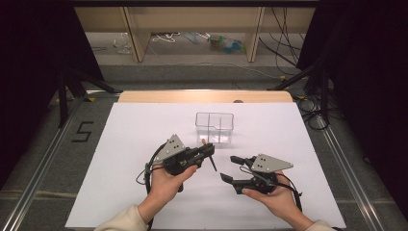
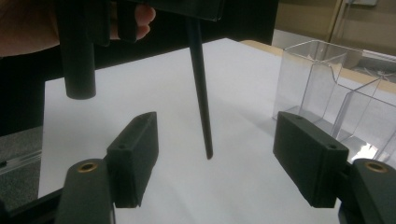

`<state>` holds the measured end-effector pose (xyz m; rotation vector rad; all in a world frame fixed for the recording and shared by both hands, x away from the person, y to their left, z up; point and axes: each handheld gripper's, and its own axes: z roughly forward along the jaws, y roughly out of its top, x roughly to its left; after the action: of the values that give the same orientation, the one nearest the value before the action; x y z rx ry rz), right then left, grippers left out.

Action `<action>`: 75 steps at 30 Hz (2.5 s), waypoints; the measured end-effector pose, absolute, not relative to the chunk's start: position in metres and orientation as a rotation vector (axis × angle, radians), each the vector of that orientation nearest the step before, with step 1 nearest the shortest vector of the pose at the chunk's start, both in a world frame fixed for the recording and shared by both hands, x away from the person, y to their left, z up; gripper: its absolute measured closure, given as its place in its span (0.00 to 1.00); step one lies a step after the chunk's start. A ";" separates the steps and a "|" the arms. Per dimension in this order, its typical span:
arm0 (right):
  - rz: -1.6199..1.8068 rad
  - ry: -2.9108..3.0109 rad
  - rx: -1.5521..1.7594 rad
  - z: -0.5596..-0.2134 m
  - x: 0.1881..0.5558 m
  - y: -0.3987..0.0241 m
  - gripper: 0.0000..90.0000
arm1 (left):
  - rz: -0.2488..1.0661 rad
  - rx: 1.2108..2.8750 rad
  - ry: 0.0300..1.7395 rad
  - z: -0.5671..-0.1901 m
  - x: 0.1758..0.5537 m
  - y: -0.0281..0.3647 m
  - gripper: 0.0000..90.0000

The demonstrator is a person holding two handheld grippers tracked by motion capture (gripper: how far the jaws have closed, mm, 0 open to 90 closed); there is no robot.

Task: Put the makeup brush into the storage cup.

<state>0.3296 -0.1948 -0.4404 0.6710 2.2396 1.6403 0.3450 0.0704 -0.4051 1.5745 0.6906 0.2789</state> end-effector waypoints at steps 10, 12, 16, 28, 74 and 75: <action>1.640 2.213 0.690 -0.439 0.330 -0.204 0.31 | 0.414 1.607 0.670 -0.401 0.349 0.078 0.93; 1.633 2.225 0.694 -0.438 0.330 -0.207 0.29 | 0.383 1.603 0.682 -0.402 0.348 0.076 0.93; 1.632 2.225 0.694 -0.437 0.330 -0.211 0.28 | 0.386 1.607 0.688 -0.401 0.347 0.077 0.93; 1.638 2.184 0.706 -0.434 0.330 -0.222 0.27 | 0.758 1.708 0.581 -0.393 0.361 0.097 0.93; 1.621 2.118 0.743 -0.430 0.319 -0.260 0.23 | 0.767 1.717 0.600 -0.387 0.372 0.089 0.93; 1.621 2.118 0.743 -0.430 0.319 -0.260 0.23 | 0.767 1.713 0.602 -0.387 0.373 0.089 0.93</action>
<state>0.3186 -0.2599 -0.4300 0.7426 2.1181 1.6205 0.3726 0.0887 -0.3871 1.7130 0.6020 0.7666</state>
